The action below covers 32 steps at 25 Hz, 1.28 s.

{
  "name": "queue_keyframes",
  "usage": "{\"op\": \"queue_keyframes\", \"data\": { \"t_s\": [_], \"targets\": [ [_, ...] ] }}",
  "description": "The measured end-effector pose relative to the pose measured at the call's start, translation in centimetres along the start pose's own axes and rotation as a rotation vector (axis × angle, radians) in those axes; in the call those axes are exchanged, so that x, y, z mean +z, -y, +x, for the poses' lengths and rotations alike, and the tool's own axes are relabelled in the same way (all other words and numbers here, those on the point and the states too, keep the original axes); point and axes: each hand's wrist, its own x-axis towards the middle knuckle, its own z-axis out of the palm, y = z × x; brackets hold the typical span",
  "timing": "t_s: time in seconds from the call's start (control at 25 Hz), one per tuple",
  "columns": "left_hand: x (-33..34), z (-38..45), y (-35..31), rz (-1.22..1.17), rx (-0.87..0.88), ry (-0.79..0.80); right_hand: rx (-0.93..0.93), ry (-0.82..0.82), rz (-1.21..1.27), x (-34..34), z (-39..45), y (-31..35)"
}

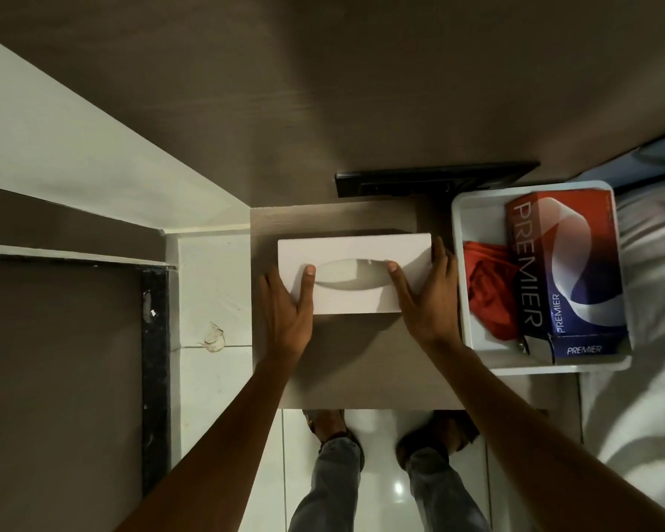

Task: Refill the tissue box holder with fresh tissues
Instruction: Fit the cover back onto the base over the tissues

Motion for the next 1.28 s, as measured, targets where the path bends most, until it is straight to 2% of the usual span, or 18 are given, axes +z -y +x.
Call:
{"op": "queue_keyframes", "data": {
  "t_s": [0.08, 0.2, 0.28, 0.36, 0.52, 0.64, 0.76, 0.96, 1.04, 1.28],
  "targets": [
    [-0.2, -0.5, 1.2, 0.020, 0.015, -0.023, -0.197, -0.069, -0.088, -0.6, -2.1, 0.6],
    [-0.6, -1.8, 1.9, 0.004, 0.027, -0.054, -0.435, 0.063, -0.204, -0.1, -3.6, 1.4],
    [-0.9, -2.4, 2.0, -0.060, 0.043, -0.066, -0.418, 0.194, -0.269, 0.9, -2.7, 2.6],
    [-1.2, -2.7, 2.2, -0.133, 0.080, -0.084, -0.349, 0.253, -0.406, 1.8, -1.4, 4.4],
    [-1.4, -2.6, 2.6, -0.184, 0.165, -0.076, -0.240, 0.226, -0.725, 2.8, 0.4, 6.9],
    [-1.6, -2.3, 2.7, -0.173, 0.183, -0.067, -0.238, 0.260, -0.848, 3.2, 0.5, 7.4],
    [-1.5, -1.9, 3.1, -0.160, 0.198, -0.059, -0.280, 0.272, -0.936, 3.6, 0.6, 7.8],
    [-1.4, -0.9, 3.9, -0.138, 0.179, 0.025, -0.480, 0.379, -1.123, 3.8, 0.6, 8.3],
    [-1.5, -0.6, 4.7, -0.143, 0.231, 0.066, -0.509, 0.400, -1.185, 4.2, 0.9, 8.5],
    [-1.8, -0.3, 5.0, -0.205, 0.240, 0.102, -0.584, 0.484, -1.282, 4.9, 1.6, 9.4]
  ]
}}
